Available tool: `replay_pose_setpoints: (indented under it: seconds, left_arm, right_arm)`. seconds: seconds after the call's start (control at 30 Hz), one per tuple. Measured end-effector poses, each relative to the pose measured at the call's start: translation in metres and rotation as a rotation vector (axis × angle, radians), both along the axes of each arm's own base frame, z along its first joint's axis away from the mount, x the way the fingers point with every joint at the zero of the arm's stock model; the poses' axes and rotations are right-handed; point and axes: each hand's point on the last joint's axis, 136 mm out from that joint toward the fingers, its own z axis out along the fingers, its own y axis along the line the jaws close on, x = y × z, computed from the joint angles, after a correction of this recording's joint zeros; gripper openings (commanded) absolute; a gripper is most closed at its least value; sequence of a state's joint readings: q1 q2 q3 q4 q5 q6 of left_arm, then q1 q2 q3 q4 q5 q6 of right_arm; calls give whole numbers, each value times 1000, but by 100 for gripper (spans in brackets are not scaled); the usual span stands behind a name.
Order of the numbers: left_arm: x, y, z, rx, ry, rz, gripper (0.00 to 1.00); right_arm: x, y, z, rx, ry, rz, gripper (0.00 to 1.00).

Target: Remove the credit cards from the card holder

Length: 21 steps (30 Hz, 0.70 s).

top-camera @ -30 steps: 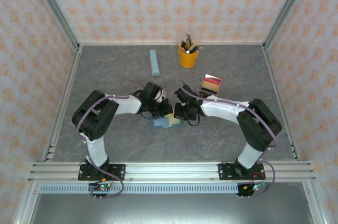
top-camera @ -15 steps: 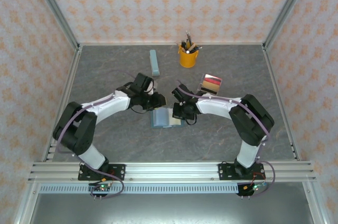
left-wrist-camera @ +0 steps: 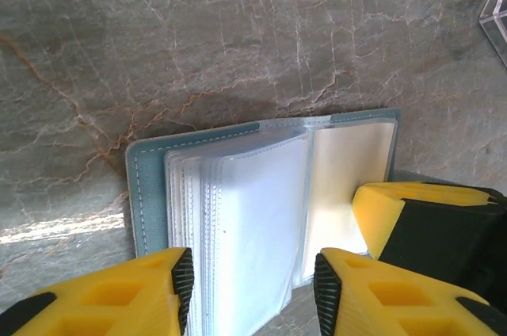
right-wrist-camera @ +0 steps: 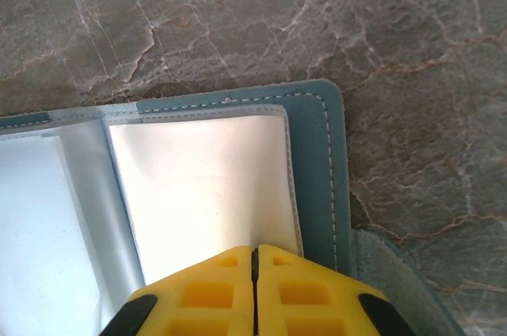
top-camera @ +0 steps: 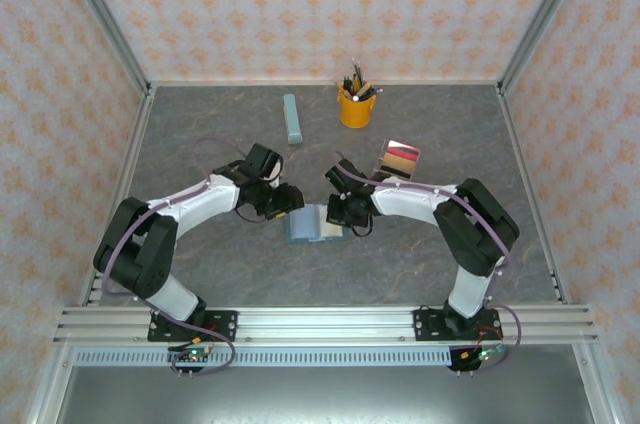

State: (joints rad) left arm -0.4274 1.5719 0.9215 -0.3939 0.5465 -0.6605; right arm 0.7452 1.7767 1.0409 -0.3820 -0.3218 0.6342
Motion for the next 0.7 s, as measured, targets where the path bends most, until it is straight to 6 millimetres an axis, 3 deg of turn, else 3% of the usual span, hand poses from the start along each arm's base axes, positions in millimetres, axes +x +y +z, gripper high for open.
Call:
replay_pose_setpoints:
  seconds: [0.17, 0.7]
  left_arm:
    - [-1, -4, -4, -15, 16, -10, 40]
    - [-2, -9, -27, -25, 72, -24, 40]
  right_arm:
    - [0, 0, 0, 0, 1, 0, 7]
    - [0, 0, -1, -4, 5, 0, 7]
